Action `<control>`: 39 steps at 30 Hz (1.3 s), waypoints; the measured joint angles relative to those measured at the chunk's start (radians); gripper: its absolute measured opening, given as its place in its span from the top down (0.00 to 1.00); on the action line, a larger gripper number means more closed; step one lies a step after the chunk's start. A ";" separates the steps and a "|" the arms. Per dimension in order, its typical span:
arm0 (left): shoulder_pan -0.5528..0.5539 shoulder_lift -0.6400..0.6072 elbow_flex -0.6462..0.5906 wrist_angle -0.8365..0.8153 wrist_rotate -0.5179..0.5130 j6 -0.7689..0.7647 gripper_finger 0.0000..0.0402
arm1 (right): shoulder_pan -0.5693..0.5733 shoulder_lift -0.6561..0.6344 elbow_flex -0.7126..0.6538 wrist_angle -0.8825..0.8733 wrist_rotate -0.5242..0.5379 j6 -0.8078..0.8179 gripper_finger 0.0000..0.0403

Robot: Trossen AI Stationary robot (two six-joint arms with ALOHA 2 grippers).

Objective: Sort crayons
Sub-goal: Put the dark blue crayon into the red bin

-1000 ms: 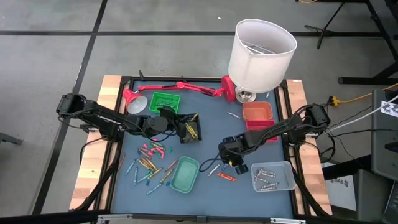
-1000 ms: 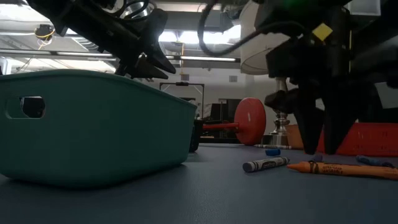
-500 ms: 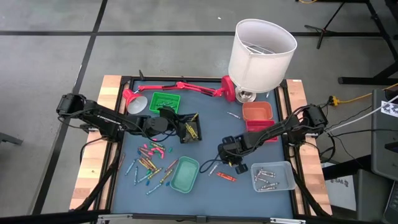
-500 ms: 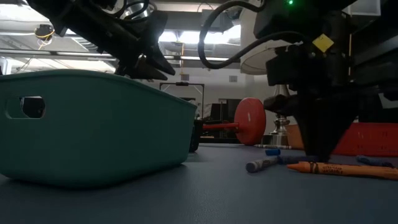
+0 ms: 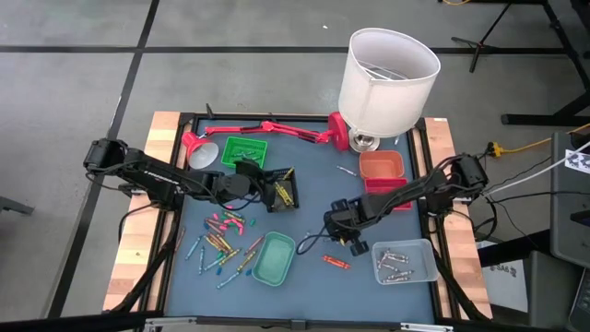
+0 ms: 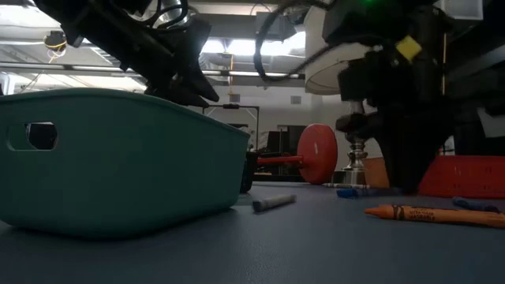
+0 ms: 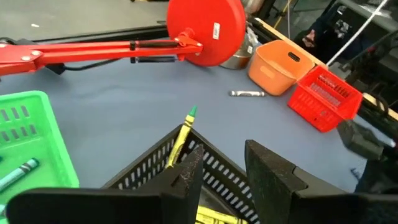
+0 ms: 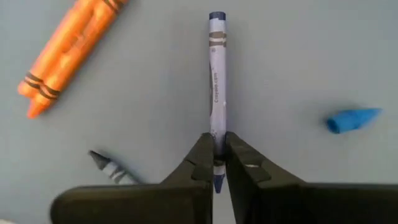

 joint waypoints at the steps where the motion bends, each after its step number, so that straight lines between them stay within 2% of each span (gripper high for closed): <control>1: 0.000 0.000 0.000 0.000 0.004 0.000 0.74 | 0.000 -0.008 0.014 -0.026 0.000 0.000 0.97; 9: 0.000 0.000 0.000 -0.014 0.007 0.000 0.74 | 0.000 -0.090 0.114 -0.236 0.000 0.002 0.97; 14: 0.000 0.000 0.000 -0.030 0.019 0.002 0.74 | 0.000 -0.173 0.124 -0.318 0.025 0.031 0.96; 23: 0.000 -0.001 0.000 -0.030 0.178 0.088 0.74 | 0.000 -0.332 0.124 -0.513 0.194 0.135 0.96; 29: 0.000 -0.028 0.000 -0.040 0.291 0.158 0.74 | 0.000 -0.440 0.066 -0.525 0.244 0.192 0.96; 35: 0.000 -0.129 0.000 -0.174 0.409 0.177 0.76 | 0.000 -0.552 -0.049 -0.525 0.272 0.257 0.96; 39: 0.000 -0.207 0.000 -0.337 0.505 0.175 0.79 | 0.000 -0.618 -0.119 -0.526 0.327 0.304 0.96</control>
